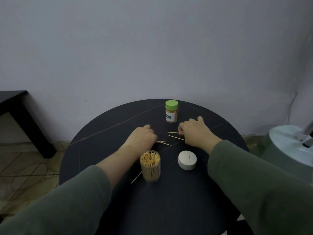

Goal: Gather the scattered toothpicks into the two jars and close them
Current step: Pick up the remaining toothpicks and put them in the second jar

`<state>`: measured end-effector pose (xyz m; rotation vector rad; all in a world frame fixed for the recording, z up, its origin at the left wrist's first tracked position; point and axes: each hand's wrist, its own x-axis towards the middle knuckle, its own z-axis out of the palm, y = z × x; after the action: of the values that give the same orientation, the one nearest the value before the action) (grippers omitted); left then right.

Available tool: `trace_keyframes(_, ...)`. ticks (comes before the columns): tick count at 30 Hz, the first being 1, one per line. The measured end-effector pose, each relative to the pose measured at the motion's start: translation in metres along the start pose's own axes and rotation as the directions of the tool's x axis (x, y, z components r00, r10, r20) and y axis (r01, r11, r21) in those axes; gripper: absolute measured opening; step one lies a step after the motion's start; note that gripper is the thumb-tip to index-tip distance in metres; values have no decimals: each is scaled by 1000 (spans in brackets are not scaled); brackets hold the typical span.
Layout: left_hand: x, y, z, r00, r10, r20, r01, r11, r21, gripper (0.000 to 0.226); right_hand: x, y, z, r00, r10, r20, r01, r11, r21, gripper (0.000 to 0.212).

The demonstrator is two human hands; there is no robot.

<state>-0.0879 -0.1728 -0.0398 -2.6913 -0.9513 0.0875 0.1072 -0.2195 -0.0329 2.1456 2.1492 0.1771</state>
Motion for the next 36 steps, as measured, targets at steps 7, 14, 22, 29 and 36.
trace_keyframes(7, 1, 1, -1, 999, -43, 13, 43, 999, 7, 24, -1, -9, 6, 1000, -16, -10, 15, 1000, -23, 14)
trace_keyframes(14, -3, -1, -2, 999, -18, 30, 17, 999, 33, 28, 2, -14, 5, 997, 60, -40, -62, 997, -48, 19)
trace_keyframes(22, -16, -5, -4, 991, -132, -34, 126, 982, -143, 31, -6, -23, 2, 1000, -8, 1, 8, 1000, 6, 11)
trace_keyframes(29, -34, -13, -2, 895, -437, -87, 284, 712, -642, 25, -22, -37, -18, 988, 26, -151, 62, 833, 549, 10)
trace_keyframes(36, -68, -7, -36, 849, -525, 57, 66, -2, -998, 11, -61, -67, -46, 960, 60, -272, 254, 213, 943, 11)
